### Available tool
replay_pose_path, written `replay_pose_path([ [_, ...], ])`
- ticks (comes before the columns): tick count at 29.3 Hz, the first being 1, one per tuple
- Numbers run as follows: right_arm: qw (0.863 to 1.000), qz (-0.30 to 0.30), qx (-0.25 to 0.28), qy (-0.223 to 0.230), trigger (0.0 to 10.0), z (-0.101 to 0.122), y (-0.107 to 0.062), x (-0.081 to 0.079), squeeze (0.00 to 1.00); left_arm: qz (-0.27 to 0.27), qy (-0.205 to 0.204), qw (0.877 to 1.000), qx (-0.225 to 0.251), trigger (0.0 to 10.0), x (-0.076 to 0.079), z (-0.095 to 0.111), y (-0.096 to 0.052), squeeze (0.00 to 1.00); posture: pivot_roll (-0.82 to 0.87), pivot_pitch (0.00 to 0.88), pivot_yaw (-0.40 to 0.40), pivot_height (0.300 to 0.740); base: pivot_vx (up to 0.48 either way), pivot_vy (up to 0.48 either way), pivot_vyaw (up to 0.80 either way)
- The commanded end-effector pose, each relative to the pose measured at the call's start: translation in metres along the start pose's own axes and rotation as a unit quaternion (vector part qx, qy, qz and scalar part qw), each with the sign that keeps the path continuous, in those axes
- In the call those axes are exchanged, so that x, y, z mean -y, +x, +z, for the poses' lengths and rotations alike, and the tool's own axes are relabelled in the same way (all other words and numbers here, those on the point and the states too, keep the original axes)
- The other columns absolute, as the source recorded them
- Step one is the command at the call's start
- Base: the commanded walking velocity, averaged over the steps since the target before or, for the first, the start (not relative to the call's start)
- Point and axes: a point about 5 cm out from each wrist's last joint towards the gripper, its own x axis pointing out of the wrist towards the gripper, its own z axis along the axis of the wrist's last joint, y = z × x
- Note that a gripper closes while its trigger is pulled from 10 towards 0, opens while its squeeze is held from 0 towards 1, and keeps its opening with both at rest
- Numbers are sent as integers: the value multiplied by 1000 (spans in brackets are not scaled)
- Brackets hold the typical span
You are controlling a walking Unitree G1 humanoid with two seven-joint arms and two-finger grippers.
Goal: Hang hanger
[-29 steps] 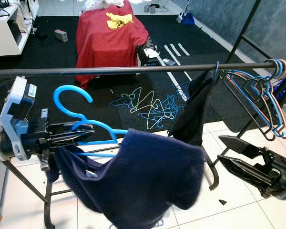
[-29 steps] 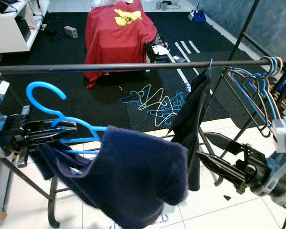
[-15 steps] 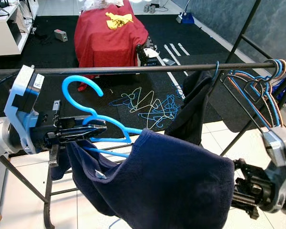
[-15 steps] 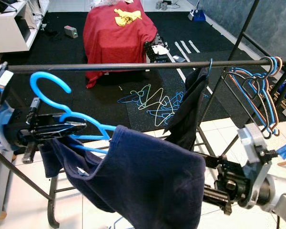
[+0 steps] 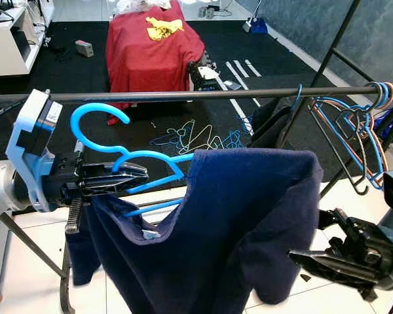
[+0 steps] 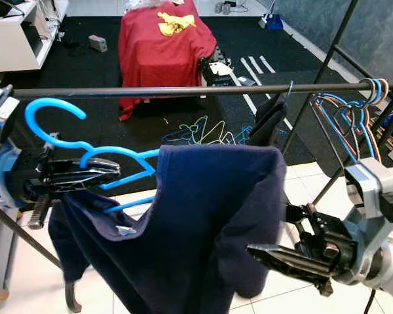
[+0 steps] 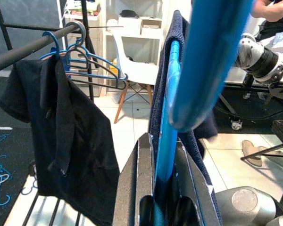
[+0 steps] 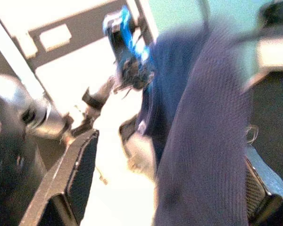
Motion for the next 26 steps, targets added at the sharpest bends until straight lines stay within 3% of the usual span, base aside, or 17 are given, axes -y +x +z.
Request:
replay_pose_path([
  [1, 999, -9, 38, -13, 10000, 12, -7, -1, 0, -8, 0, 1000, 10, 10000, 1, 0, 1, 0, 54, 156, -66, 740, 0, 0, 0],
  [10, 1000, -14, 14, -6, 10000, 4, -2, 0, 0, -13, 3, 1000, 11, 10000, 2, 2, 3, 0, 52, 155, -67, 740, 0, 0, 0],
  [16, 999, -29, -27, 10, 10000, -12, 2, 5, 0, -21, 7, 1000, 15, 10000, 4, 5, 5, 0, 58, 156, -72, 740, 0, 0, 0],
  [17, 999, -34, -40, 16, 6588, -17, 2, 7, 0, -23, 8, 1000, 17, 10000, 5, 6, 5, 0, 58, 156, -72, 740, 0, 0, 0],
  [19, 998, -36, -47, 21, 6588, -20, 3, 8, 0, -25, 10, 999, 18, 10000, 5, 7, 6, 0, 57, 157, -73, 740, 0, 0, 0],
  [20, 997, -42, -54, 25, 0, -22, 2, 9, 0, -26, 11, 999, 19, 10000, 5, 8, 6, 0, 56, 157, -74, 740, 0, 0, 0],
  [26, 995, -52, -73, 34, 0, -28, 0, 10, 0, -28, 16, 999, 21, 10000, 5, 11, 8, 0, 55, 159, -75, 740, 0, 0, 0],
])
